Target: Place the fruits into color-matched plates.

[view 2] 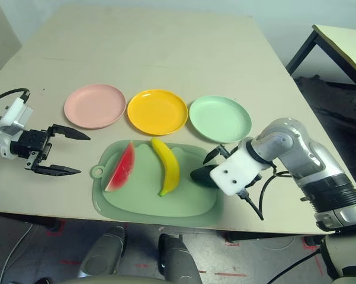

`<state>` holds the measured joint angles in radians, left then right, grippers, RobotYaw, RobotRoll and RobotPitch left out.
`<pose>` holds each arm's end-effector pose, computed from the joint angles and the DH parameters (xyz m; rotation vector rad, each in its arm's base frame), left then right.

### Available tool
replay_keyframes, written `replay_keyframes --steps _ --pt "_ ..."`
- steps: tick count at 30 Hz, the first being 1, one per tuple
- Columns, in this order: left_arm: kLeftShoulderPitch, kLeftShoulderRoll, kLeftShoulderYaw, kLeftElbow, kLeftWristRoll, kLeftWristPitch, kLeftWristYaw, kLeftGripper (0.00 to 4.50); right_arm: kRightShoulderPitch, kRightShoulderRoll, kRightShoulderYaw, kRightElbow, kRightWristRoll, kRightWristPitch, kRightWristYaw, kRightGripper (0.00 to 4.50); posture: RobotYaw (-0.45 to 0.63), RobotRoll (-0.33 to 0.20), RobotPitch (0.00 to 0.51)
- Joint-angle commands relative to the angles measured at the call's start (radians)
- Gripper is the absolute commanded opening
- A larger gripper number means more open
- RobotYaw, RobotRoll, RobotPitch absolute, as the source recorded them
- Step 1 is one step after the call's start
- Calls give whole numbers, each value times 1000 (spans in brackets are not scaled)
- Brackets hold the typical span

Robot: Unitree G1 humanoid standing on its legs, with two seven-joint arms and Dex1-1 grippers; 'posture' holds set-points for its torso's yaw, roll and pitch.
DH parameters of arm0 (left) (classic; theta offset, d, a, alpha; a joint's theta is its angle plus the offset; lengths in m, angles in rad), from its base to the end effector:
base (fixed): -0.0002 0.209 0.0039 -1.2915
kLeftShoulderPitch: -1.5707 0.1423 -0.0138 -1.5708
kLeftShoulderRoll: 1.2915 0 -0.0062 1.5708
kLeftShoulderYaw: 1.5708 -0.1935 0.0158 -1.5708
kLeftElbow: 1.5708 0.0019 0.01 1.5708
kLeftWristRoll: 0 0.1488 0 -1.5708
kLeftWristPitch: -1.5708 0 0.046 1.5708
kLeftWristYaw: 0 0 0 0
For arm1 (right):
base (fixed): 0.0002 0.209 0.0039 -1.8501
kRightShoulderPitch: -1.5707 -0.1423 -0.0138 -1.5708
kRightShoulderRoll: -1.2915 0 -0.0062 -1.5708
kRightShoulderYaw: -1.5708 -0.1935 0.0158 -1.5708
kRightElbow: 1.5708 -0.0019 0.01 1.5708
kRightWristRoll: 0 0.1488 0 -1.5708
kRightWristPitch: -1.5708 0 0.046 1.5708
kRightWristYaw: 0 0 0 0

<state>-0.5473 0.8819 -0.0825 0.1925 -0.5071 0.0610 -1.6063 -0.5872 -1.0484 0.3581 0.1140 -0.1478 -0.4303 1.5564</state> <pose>0.2924 0.2836 0.2055 0.5114 0.0722 -1.5532 0.2800 -0.2468 0.2103 -1.5593 0.4332 1.6049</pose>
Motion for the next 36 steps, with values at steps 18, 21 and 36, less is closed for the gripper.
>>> replay_keyframes --steps 18,21,36 --pt "-13 -32 18 -10 46 -27 -6 4489 15 -17 12 -73 -33 167 29 4500 226 0 145" --pt "-12 -33 22 -10 49 -30 -6 4489 17 -22 13 -66 -39 164 38 4500 229 0 143" --pt "-17 -35 24 0 57 -46 -8 4500 23 2 11 -107 -27 222 40 2913 225 0 148"
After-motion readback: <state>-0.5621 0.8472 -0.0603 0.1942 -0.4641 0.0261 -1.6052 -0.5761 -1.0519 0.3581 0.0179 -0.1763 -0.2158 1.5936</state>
